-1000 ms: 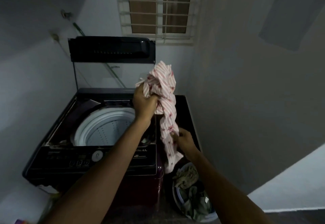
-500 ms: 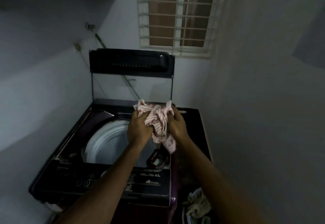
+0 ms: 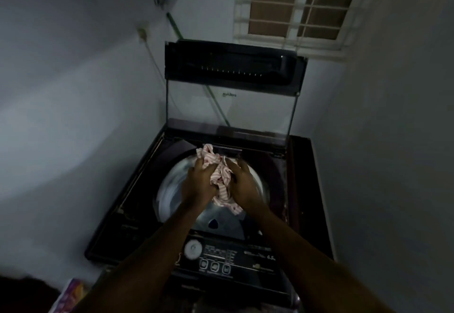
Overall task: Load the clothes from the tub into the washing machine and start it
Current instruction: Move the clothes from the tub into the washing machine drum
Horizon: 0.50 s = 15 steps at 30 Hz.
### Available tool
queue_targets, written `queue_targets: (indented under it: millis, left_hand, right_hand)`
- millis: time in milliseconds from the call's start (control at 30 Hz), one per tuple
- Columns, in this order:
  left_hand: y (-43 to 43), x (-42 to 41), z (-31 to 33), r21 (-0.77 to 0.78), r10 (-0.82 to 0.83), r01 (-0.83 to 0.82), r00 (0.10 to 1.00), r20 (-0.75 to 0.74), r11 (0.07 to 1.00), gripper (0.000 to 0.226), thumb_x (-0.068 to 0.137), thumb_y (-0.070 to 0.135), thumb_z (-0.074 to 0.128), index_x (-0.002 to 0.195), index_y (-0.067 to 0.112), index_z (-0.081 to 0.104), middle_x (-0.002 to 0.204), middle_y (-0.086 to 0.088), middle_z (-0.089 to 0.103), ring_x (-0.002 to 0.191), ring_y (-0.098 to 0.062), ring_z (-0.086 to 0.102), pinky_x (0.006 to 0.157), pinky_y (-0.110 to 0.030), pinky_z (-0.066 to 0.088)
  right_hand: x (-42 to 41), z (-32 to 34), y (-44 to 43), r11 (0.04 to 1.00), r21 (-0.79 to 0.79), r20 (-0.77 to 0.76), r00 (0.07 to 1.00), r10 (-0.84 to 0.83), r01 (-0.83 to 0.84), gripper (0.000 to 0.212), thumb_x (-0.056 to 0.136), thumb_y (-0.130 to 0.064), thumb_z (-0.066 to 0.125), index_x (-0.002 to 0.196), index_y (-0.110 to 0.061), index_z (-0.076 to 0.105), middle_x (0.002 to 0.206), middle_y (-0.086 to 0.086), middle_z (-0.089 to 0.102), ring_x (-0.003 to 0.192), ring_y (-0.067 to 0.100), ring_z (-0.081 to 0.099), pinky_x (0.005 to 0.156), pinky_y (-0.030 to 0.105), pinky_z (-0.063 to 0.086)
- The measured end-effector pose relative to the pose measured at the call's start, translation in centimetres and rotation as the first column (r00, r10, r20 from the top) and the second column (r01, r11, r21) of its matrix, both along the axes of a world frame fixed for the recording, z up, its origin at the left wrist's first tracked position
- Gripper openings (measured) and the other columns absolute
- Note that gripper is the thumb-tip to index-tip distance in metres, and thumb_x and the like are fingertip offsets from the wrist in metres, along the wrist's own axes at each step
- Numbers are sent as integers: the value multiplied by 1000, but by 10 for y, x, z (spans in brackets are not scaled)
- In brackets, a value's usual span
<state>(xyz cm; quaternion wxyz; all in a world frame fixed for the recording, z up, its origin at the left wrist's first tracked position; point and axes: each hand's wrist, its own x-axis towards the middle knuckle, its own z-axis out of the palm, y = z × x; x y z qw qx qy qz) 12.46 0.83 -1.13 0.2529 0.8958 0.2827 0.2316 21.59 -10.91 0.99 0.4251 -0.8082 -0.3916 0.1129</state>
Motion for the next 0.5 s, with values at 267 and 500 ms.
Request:
queue_targets:
  millis: [267,500]
  left_hand:
    - [64,-2,-46,-160,-322,285,897,-304,945,86,72,61,45,149,24,35,159,-5,23,147,-25,22,117,-44,27]
    - [55,2,-32,-280,-435,358,849,-299,891,61,87,26,66,143,15,44,144,-7,45,132,-25,43,103,-31,37]
  right_hand:
    - [4,-28,33,924,-372,-90,988,-128,86,65,91,-17,50,150,-15,24,153,23,21,136,38,34,107,43,36]
    - [12,-31,-10,864,-464,-107,956,-275,196,60,74,-25,58,130,-4,56,131,19,57,124,31,52,100,27,36]
